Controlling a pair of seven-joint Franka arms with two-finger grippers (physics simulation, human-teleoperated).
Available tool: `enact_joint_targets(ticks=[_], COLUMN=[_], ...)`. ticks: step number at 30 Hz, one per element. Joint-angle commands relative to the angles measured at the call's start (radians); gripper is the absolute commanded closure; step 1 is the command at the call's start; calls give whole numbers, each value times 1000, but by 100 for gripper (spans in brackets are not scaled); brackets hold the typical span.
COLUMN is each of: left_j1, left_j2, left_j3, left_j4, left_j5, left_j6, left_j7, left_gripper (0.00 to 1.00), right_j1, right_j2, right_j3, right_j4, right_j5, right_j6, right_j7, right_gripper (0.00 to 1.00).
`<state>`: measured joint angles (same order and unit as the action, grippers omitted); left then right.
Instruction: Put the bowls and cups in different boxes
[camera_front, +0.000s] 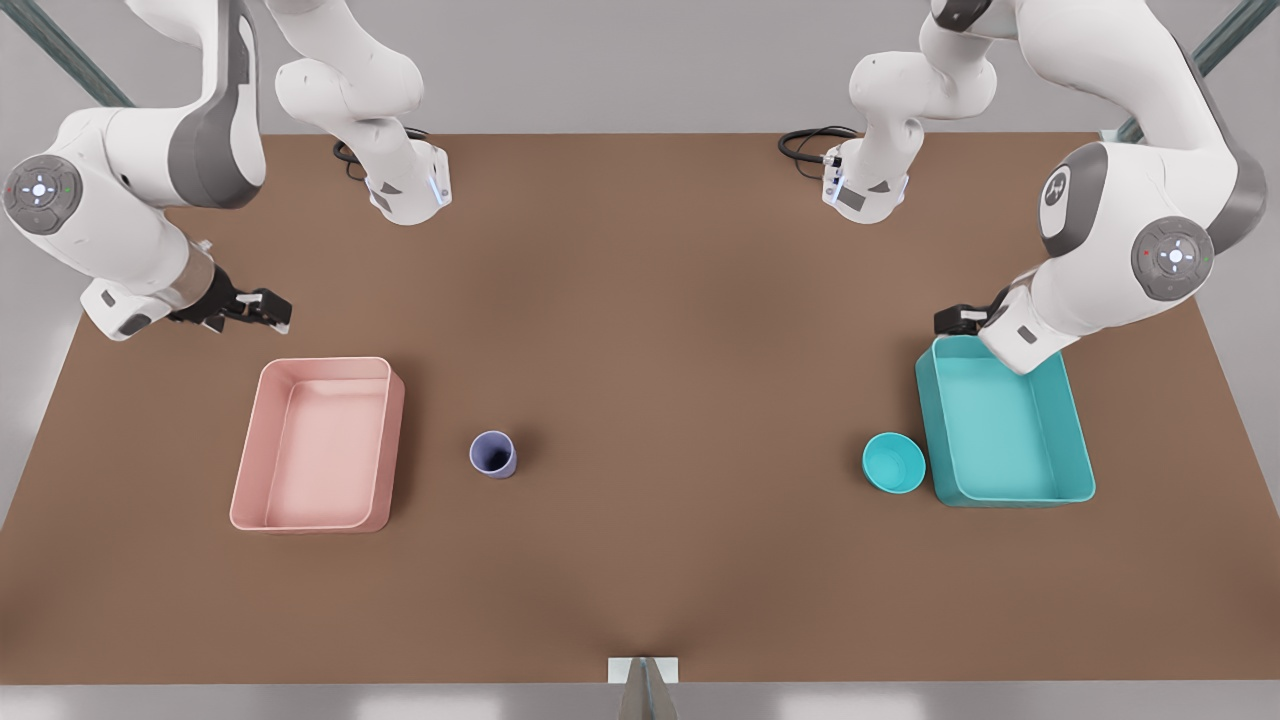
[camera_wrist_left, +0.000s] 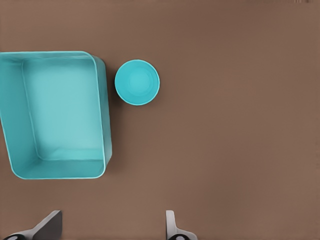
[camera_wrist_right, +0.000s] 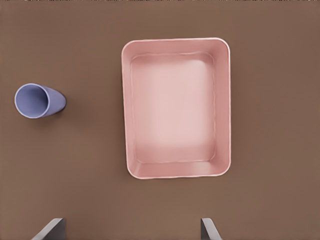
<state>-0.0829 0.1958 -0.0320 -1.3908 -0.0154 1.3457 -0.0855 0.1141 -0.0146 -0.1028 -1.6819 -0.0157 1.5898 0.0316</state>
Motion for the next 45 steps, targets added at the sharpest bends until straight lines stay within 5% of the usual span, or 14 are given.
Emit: enact_joint_targets(ticks=[1, 4, 10, 14, 24, 29, 31, 41, 43, 45], left_j1=[0, -66, -121, -147, -144, -141, -144, -97, -60, -48], left_j2=[-1, 93, 452, 455, 556, 557, 554, 248, 248, 269], left_j3=[0, 1, 0, 8, 8, 17, 17, 61, 86, 141], left_j4=[-1, 3, 49, -129, -180, -186, -183, -162, -166, -198], left_j5=[0, 18, 244, 301, 299, 299, 299, 290, 290, 287], left_j6=[4, 92, 495, 644, 753, 707, 698, 234, 247, 339], left_j7=[-23, -30, -63, -66, -66, -125, -160, -172, -171, -166], left_gripper=[0, 0, 0, 0, 0, 63, 79, 79, 79, 79], right_j1=[6, 33, 177, 240, 252, 272, 272, 272, 271, 269], right_j2=[-1, 191, 426, 550, 616, 613, 617, 688, 688, 688], right_j3=[3, 9, 9, 9, 9, 14, 17, 23, 23, 25], right_j4=[1, 212, 288, 272, 131, 88, 77, 67, 67, 68], right_j5=[2, 0, 8, 80, 152, 152, 172, 172, 172, 172], right_j6=[22, 22, 122, 252, 526, 539, 544, 561, 561, 561], right_j7=[31, 14, 62, 421, 430, 432, 430, 429, 426, 415], right_gripper=[0, 0, 0, 0, 0, 0, 0, 0, 11, 56])
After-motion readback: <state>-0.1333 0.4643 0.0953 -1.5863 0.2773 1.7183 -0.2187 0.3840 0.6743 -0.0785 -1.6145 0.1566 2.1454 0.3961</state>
